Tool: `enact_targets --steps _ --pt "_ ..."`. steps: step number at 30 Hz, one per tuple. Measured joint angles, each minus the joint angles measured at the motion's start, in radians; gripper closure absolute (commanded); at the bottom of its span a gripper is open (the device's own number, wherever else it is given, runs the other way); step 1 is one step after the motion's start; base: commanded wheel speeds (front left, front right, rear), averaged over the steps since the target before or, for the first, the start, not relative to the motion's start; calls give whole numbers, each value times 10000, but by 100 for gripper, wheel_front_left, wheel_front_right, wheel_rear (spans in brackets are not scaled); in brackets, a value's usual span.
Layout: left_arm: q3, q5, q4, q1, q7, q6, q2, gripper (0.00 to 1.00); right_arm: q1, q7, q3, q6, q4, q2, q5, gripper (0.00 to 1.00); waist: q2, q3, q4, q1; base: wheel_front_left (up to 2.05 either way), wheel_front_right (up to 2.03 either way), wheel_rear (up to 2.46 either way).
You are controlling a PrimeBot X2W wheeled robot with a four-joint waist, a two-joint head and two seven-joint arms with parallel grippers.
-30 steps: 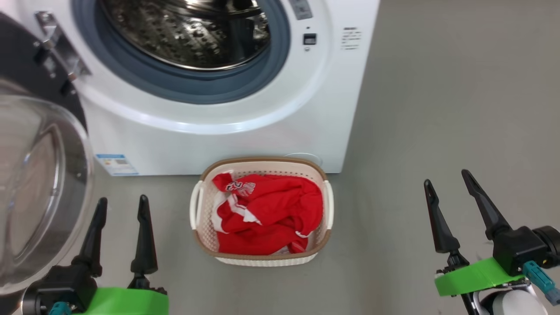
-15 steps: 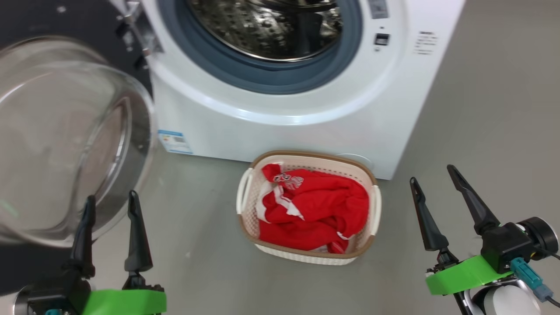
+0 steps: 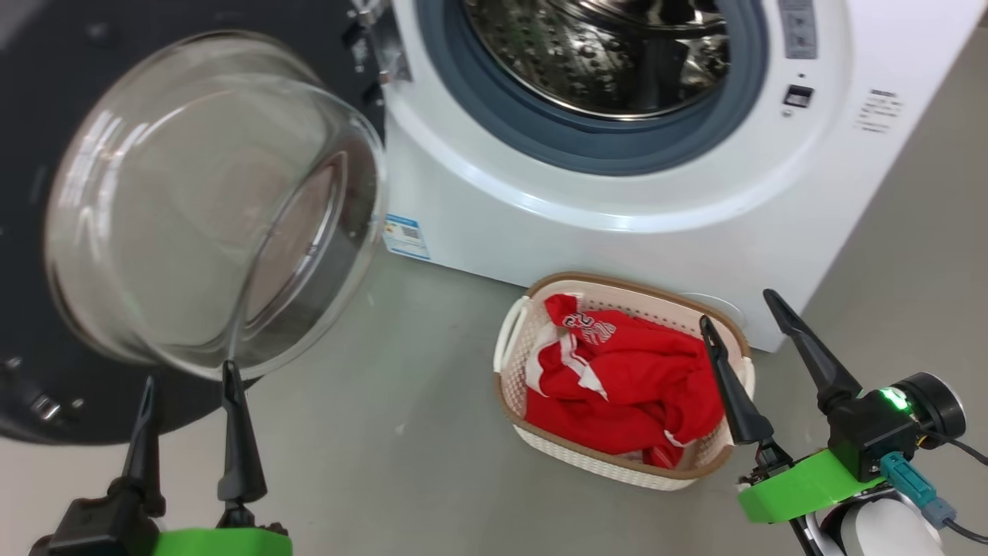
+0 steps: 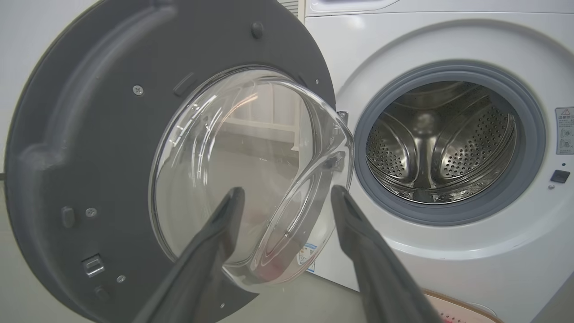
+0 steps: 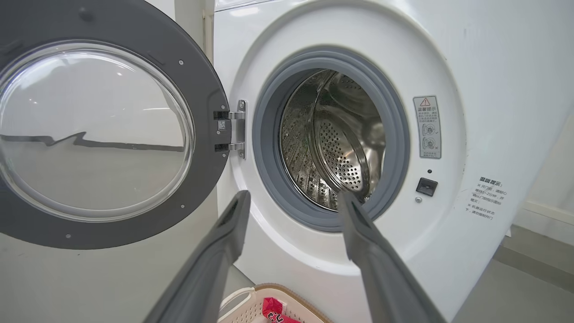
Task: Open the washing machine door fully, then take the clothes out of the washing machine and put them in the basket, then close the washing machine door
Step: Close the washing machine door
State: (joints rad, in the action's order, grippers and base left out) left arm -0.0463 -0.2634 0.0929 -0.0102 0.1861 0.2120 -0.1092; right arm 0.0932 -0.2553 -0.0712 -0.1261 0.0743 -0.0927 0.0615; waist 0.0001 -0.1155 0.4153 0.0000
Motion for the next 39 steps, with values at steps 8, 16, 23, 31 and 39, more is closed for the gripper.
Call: enact_targets --steps 8,16,23,31,39 --pt "82 -19 163 170 -12 176 6 0 33 0 -171 0 71 -31 15 0 0 129 611 0 0 0 0" --pt "94 -19 157 176 -12 355 61 24 34 0 -336 0 192 -29 88 0 0 187 780 0 0 0 0" --pt "157 155 314 154 219 462 -48 100 33 0 -324 0 238 -19 121 0 0 212 600 0 0 0 0" --pt "1053 525 675 -1011 401 717 -838 100 28 -2 -188 0 228 15 211 0 0 233 445 0 0 0 0" --pt "2462 533 447 -2887 159 894 -2286 100 22 0 -113 0 226 42 213 0 0 276 287 0 0 0 0"
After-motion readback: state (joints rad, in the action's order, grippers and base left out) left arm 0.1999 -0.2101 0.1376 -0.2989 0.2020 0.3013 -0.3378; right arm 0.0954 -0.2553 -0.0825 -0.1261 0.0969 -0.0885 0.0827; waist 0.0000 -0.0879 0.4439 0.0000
